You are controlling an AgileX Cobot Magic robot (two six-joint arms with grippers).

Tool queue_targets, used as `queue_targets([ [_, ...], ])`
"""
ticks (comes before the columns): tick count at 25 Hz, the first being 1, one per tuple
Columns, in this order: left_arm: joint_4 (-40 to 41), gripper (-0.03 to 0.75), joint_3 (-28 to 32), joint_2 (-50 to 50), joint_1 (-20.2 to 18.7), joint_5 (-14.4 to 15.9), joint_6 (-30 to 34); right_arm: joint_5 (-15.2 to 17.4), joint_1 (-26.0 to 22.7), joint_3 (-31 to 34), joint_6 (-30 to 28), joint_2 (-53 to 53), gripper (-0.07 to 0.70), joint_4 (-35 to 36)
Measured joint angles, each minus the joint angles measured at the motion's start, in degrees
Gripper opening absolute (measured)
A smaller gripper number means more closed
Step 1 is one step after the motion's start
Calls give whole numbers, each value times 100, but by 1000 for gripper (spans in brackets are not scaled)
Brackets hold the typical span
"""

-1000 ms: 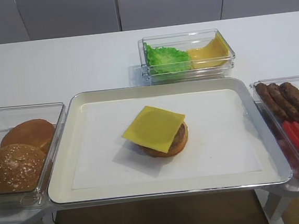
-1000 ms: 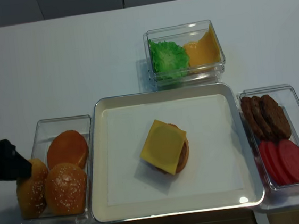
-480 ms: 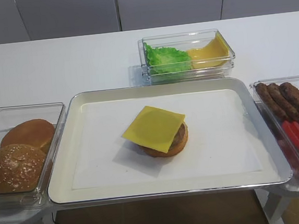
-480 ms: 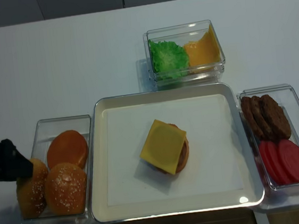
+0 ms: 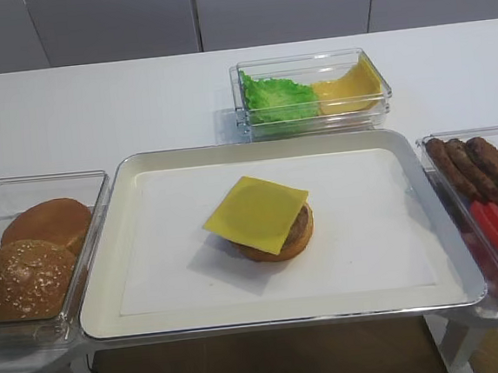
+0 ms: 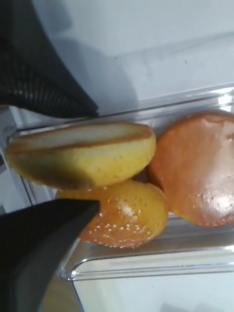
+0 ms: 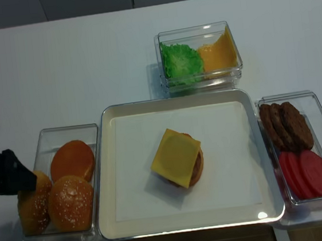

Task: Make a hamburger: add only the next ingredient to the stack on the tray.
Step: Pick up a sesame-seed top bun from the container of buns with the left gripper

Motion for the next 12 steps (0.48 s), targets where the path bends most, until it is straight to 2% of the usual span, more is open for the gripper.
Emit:
queue_targets([
  [7,9,421,0,0,-41,0,68,0,0,0,-22,0,355,0],
  [12,241,421,0,0,-339,0,68,0,0,0,-22,0,355,0],
])
